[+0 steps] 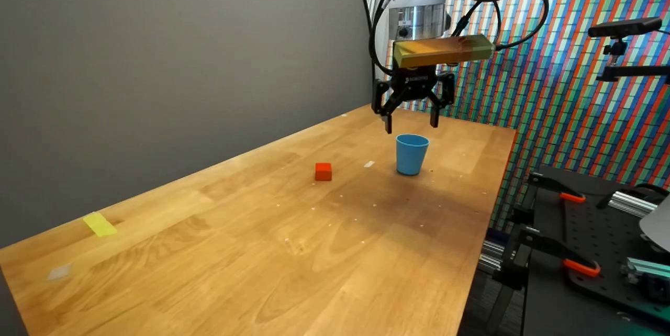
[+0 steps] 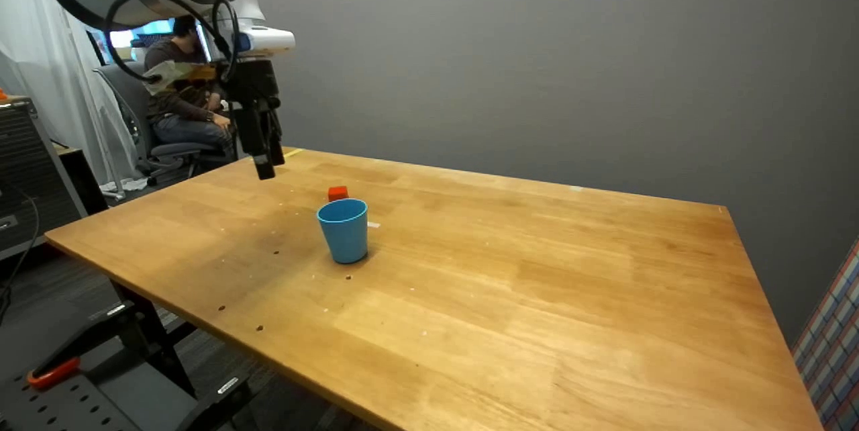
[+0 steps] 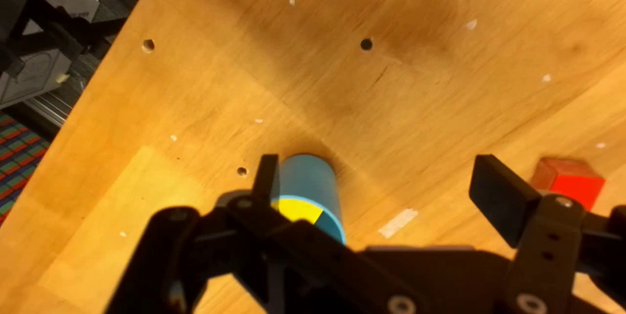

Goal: Pick up the yellow block from the table and put it in the light blue cup.

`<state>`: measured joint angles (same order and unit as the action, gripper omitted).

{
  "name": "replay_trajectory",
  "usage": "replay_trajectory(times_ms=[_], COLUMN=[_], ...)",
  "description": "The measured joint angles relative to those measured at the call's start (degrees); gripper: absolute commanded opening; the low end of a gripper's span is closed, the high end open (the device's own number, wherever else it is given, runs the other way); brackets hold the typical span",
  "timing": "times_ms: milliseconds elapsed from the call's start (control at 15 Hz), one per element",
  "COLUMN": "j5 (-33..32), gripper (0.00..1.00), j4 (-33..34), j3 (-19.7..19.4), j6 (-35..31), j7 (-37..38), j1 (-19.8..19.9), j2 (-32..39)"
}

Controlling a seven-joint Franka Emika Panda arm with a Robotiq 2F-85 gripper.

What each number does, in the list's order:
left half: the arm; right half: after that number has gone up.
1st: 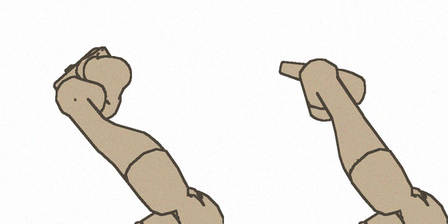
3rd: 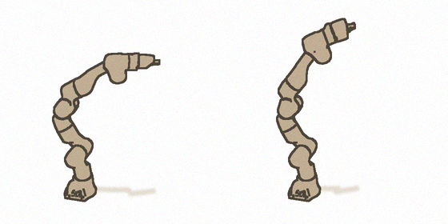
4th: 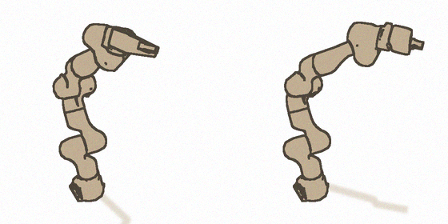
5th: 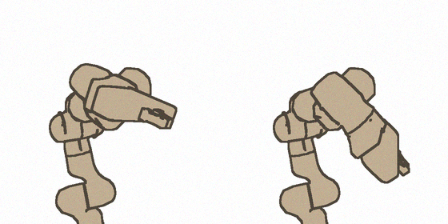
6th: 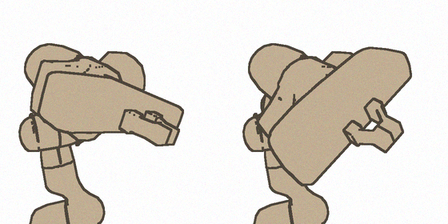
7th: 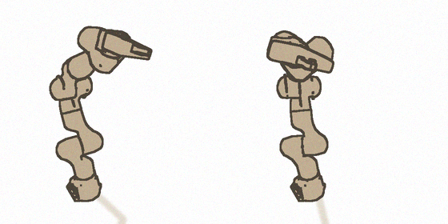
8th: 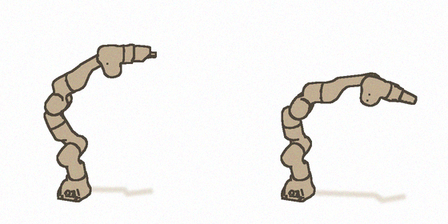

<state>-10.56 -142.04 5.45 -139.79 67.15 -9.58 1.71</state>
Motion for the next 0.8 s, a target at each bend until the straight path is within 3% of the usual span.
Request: replay_trajectory(times_ms=[333, 600, 800], j5=[5.55, 7.1, 7.38], gripper=[1.0, 1.0, 1.0], j4=[-0.65, 5.18, 7.46], j3=[3.91, 5.58, 5.6], j6=[3.02, 11.67, 13.59], j7=[-8.63, -15.14, -16.66], j1=[-0.67, -0.94, -0.94], j2=[-4.29, -4.1, -3.48])
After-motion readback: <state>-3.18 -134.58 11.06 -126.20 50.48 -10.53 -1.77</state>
